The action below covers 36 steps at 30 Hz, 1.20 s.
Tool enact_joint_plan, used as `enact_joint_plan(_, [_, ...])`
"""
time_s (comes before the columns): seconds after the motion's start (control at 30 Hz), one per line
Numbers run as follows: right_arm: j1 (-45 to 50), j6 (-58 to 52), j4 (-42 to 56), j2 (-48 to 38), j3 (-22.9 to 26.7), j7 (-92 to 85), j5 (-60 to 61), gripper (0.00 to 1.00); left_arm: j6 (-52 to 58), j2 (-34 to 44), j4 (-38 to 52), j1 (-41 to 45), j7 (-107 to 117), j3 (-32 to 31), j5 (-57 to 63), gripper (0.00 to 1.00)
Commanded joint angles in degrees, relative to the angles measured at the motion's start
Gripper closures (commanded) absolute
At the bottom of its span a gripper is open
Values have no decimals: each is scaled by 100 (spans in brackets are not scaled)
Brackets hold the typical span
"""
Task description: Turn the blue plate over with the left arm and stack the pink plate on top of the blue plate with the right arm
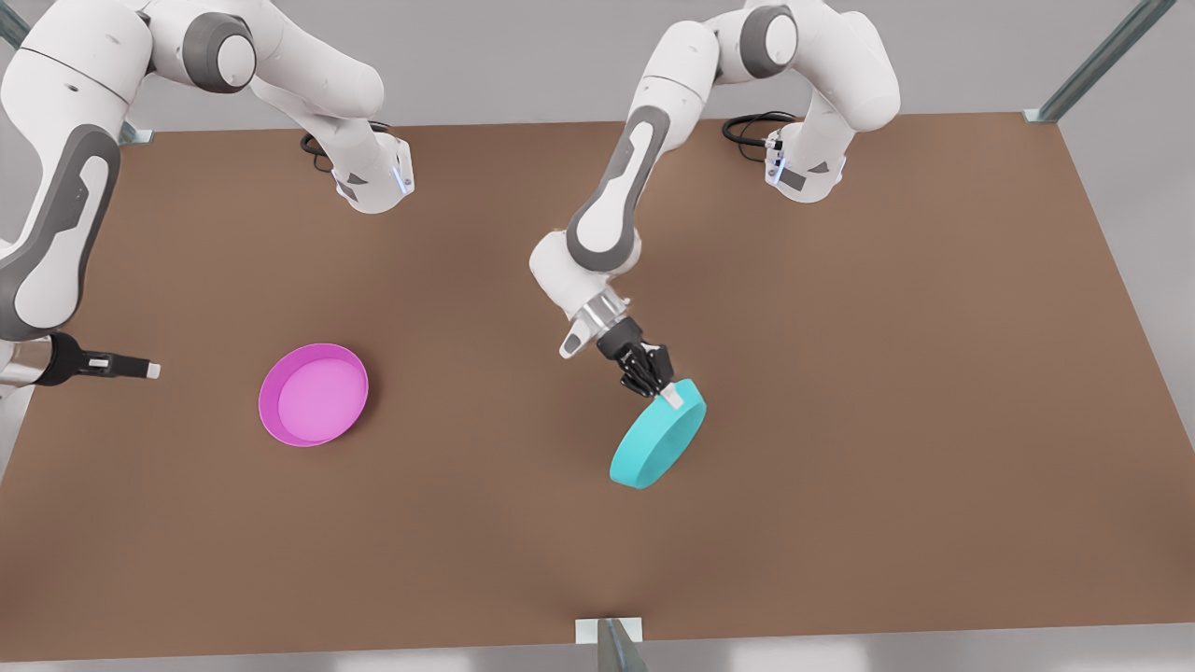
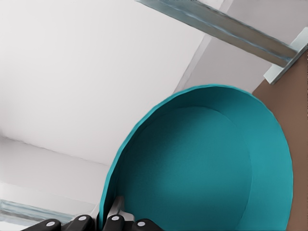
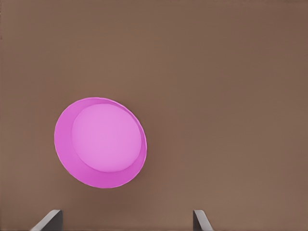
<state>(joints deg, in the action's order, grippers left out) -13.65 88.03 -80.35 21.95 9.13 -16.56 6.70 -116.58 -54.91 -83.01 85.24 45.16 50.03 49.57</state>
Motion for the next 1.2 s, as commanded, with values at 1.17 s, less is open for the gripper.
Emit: enact_joint_plan(1.17, [126,-66,72,108,-16,-515,51,0,1946,-1057,-268,230,8140,-1443,1855,79])
